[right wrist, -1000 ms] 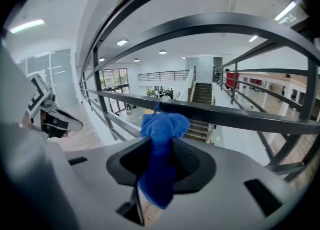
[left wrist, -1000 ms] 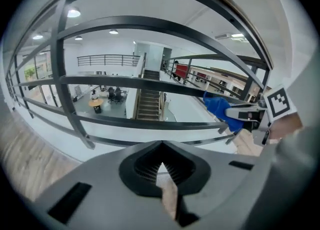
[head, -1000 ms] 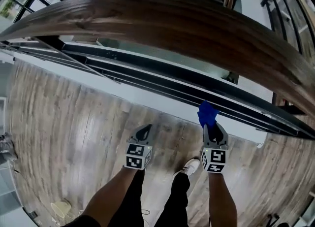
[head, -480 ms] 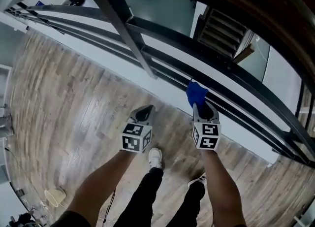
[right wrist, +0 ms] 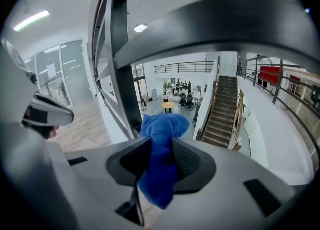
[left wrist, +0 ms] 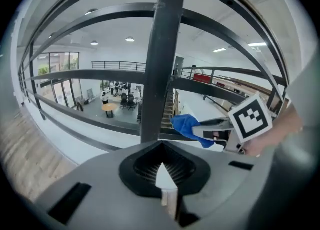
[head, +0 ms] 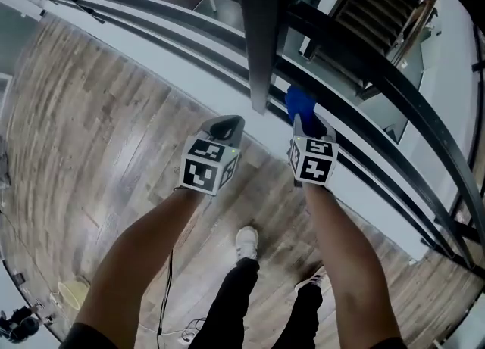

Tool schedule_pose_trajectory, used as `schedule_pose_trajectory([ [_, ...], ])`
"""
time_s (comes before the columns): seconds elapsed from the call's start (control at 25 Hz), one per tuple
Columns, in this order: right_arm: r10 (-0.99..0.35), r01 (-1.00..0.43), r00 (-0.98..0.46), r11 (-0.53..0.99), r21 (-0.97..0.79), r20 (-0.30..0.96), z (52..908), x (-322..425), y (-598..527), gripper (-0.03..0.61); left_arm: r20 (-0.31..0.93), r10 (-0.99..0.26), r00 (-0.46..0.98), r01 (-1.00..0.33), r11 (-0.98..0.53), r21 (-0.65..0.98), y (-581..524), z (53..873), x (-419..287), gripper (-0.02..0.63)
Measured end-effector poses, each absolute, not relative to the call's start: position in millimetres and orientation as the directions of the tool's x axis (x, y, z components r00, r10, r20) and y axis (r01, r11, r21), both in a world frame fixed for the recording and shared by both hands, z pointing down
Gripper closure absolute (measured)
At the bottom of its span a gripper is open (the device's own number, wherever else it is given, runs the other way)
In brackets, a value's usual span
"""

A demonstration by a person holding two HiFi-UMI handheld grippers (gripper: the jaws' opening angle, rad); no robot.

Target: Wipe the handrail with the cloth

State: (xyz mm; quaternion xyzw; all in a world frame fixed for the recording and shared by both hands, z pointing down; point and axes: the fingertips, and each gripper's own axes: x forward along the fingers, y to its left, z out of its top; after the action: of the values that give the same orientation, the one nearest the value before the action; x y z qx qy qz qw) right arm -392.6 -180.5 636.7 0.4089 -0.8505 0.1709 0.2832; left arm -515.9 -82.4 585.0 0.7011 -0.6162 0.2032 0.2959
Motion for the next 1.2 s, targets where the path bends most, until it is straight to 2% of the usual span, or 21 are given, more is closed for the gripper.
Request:
schedule_pose_trajectory([
  [0.16, -0.590, -0.797, -0.498, 0.600, -0.068, 0.635, 650, -414, -189, 0.446, 0.638, -0.762, 0.111, -0.970, 0.057, 0.237, -84, 593, -535, 0.615],
  [0.32, -0.579, -0.804, -0.473, 0.591, -0.057, 0.663, 661, -431, -193, 0.446, 0.628, -0.768, 0.126, -0.988, -0.039, 0.150, -75, 591, -525, 0.615],
  [0.56, -0.581, -0.820, -0.426, 0.571, -0.025, 0.694, 664, -419, -198, 0.446, 0.622, -0.767, 0.156, -0.986, -0.081, 0.148, -63, 597, -504, 0.615],
  [0.92, -0.632, -0.861, -0.373, 0.509, 0.000, 0.679, 669, -331, -190, 0.446, 0.632, -0.742, 0.224, -0.974, -0.192, 0.120, -57, 605, -426, 0.615],
  [1.2, -0.658, -0.899, -0.317, 0.438, 0.005, 0.683, 666, -221, -185, 0.446, 0.623, -0.718, 0.310, -0.949, -0.271, 0.160, -64, 611, -325, 0.615],
])
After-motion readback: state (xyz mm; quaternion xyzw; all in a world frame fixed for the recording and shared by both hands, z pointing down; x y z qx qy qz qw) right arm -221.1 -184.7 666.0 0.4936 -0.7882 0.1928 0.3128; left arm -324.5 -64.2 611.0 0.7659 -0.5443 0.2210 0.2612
